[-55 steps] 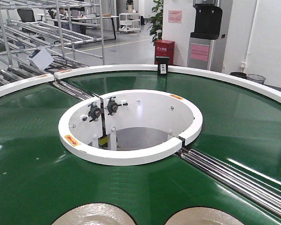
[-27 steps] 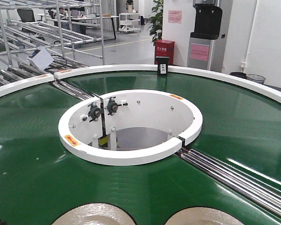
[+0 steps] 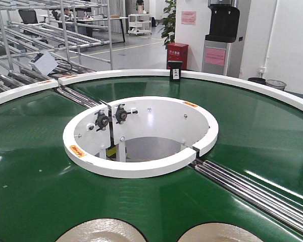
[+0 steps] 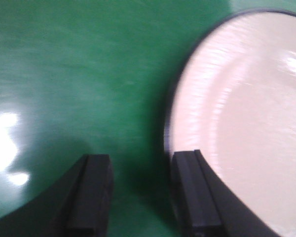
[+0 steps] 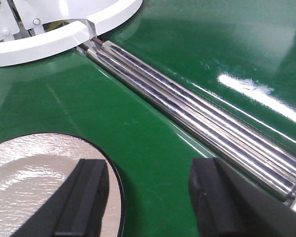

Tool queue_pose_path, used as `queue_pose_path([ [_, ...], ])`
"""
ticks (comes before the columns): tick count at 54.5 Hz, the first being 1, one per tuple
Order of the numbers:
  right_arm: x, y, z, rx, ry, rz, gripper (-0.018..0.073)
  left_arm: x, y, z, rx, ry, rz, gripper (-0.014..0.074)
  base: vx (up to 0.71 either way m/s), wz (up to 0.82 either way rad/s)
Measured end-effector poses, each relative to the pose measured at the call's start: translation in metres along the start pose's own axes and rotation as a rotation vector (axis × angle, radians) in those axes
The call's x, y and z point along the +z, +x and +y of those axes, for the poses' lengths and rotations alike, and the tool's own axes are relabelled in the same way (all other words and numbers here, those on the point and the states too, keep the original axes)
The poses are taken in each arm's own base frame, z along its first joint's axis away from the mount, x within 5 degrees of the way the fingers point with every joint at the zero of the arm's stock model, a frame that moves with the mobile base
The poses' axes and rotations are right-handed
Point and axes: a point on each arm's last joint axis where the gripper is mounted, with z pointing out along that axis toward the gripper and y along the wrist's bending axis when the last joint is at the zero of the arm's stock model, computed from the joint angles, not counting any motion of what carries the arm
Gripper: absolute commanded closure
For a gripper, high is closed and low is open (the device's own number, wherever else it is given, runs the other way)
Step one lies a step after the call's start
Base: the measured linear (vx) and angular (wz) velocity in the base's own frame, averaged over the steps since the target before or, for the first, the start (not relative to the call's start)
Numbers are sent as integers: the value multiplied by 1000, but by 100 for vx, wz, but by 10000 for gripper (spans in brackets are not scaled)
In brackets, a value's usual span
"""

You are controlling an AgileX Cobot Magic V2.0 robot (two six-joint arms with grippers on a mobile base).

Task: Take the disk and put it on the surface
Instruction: 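Reach both grippers toward the rims of two cream plates on the conveyor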

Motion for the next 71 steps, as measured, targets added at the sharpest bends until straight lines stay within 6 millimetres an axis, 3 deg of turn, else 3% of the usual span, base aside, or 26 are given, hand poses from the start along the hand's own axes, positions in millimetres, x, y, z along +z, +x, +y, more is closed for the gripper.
queue_pose_path([
  [22,0,5,0,0,1,48,115,55,9,0,-45,211,103,189,0,0],
  [33,0,5,0,0,1,53,115,70,8,-2,-95,319,98,197,0,0],
  [40,0,5,0,0,1,58,115,75,8,-2,-129,354,95,290,0,0],
  [51,0,7,0,2,1,71,120,75,7,-8,-178,439,102,609,0,0],
  [63,5,18,4,83,-29,210,155,72,9,-14,-180,514,122,605,0,0],
  [71,23,31,9,156,-61,423,155,68,6,-9,-186,534,116,604,0,0],
])
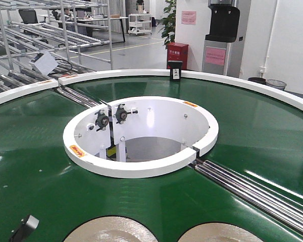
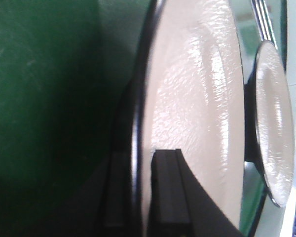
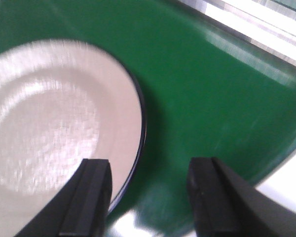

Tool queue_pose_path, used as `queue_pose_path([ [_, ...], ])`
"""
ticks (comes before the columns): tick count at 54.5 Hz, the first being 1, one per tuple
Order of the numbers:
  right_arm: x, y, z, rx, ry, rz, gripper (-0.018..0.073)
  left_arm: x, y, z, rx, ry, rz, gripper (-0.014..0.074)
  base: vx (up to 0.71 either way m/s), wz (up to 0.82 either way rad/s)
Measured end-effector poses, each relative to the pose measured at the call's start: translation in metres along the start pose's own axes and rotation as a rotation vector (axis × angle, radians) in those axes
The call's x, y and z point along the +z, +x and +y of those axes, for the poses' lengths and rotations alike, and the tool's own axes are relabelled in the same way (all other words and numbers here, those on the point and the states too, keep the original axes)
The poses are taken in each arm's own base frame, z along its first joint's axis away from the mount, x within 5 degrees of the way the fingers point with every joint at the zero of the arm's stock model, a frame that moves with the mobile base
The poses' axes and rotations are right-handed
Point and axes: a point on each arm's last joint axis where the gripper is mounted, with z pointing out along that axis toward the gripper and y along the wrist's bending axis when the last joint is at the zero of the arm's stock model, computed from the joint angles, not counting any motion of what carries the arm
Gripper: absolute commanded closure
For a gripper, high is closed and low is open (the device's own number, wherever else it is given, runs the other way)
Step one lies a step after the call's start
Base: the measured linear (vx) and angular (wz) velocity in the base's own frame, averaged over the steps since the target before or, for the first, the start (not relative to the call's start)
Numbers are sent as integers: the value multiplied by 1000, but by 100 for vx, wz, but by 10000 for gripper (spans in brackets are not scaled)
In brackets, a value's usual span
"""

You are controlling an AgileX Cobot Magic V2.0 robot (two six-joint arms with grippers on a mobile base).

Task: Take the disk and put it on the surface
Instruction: 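Reach both grippers toward the rims of two cream plates on the conveyor, then close each gripper on a plate rim and lift both plates upright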

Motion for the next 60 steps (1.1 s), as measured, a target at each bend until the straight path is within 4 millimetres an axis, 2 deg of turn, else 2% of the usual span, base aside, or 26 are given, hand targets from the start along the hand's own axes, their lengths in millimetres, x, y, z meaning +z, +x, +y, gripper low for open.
queue_pose_path([
  [7,22,-8,1,28,-2,135,155,-21,-9,0,2,-2,-81,604,0,0],
  [16,48,-34,1,55,4,201,155,-57,-24,-10,-7,-1,-240,604,0,0],
  [20,60,-46,-6,96,8,222,154,-72,-28,-14,6,-4,-296,604,0,0],
  [26,78,-60,-26,171,-8,266,154,-87,-28,-22,45,-14,-341,604,0,0],
  [34,93,-62,-43,149,-167,312,154,-94,-25,-29,98,-15,-332,604,0,0],
  [43,113,-58,-47,120,-381,328,154,-94,-23,-30,106,-8,-319,604,0,0],
  [60,142,-45,-46,112,-508,389,154,-94,-23,-30,106,-7,-320,604,0,0],
])
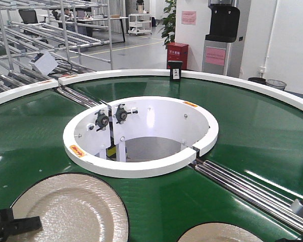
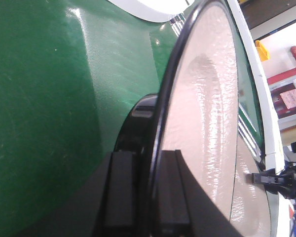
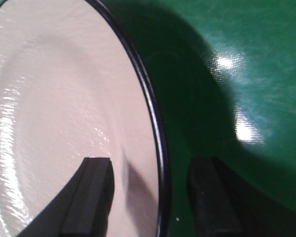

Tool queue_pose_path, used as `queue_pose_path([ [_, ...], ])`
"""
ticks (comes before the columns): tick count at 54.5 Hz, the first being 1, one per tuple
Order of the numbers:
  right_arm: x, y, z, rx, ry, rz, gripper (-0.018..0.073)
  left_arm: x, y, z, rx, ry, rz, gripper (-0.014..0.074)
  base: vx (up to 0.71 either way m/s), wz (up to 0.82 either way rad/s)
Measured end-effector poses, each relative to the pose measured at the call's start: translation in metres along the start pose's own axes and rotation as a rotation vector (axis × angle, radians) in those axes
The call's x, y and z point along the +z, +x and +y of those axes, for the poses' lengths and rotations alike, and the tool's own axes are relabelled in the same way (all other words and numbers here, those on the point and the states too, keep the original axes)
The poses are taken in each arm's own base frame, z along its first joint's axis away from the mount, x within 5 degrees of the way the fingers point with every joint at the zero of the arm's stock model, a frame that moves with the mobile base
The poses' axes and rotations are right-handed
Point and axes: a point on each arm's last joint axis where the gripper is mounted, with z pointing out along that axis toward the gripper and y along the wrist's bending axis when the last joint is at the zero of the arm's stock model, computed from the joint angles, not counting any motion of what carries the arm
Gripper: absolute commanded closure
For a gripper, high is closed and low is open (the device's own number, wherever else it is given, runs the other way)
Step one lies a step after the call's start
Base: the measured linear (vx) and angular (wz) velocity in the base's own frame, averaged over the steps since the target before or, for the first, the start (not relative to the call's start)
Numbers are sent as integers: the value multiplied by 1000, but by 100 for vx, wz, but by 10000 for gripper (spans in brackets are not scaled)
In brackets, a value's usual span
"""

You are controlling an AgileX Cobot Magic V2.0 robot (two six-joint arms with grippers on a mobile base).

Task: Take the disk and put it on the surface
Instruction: 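Close each gripper on a plate rim and lift both plates upright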

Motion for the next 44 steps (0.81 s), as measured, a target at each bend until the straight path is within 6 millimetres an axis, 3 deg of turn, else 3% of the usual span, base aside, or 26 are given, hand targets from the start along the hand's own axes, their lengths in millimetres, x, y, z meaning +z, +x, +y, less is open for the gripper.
queue_pose_path([
  [12,9,-3,6,-29,-108,-2,153,0,0,1,0,-9,-3,604,0,0],
  [16,19,-3,17,-73,-126,27,152,0,0,1,0,-11,-4,604,0,0],
  [26,29,-1,30,-118,-140,66,146,0,-1,1,-6,-9,-11,604,0,0],
  [38,44,4,38,-174,-130,131,57,0,-4,0,-30,-1,-42,604,0,0],
  [44,46,3,43,-188,-131,133,85,0,-4,0,-32,0,-45,604,0,0],
])
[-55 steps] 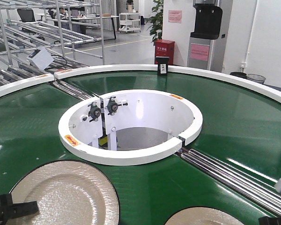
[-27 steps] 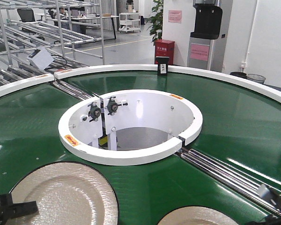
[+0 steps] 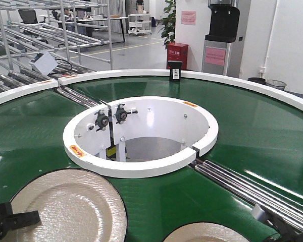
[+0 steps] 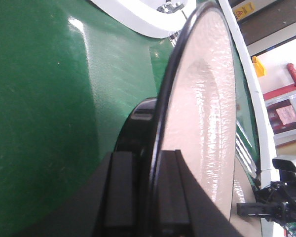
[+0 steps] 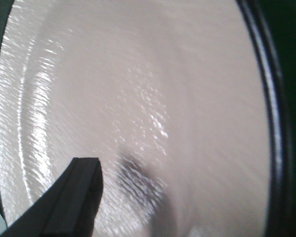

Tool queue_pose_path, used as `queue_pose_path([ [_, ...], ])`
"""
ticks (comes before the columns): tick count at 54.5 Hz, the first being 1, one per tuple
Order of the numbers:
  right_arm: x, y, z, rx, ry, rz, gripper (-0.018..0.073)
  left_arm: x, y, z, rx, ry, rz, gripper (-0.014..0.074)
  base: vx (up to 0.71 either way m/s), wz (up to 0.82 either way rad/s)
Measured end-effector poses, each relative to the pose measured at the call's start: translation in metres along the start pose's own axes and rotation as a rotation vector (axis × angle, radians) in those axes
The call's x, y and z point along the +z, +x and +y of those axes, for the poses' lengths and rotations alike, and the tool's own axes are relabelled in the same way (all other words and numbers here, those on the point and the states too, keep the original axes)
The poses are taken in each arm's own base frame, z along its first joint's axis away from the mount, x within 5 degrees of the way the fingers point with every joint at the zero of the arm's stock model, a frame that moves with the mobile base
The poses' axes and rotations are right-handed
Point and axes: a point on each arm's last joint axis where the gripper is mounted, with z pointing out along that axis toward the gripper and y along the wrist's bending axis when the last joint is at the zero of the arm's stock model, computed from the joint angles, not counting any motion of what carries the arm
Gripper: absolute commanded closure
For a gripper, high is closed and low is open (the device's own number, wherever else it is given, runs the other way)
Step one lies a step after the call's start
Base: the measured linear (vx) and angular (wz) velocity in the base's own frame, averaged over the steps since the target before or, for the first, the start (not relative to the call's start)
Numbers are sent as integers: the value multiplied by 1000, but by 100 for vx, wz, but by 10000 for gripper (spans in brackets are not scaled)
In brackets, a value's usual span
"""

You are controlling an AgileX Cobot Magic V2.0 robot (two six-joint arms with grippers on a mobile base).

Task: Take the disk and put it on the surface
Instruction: 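Close each gripper on a plate rim and lift both plates upright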

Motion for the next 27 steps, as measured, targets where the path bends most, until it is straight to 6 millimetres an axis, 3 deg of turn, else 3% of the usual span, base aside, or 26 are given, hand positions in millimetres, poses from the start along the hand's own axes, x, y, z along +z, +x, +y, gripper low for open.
queue_pose_path([
  [7,2,-1,2,-3,-3,0,238,0,0,0,0,0,0,604,0,0],
  [16,-2,0,6,84,-34,-5,561,0,0,1,0,-6,-2,604,0,0],
  [27,-26,0,16,144,-33,-64,570,0,-1,2,-8,-21,-7,603,0,0],
])
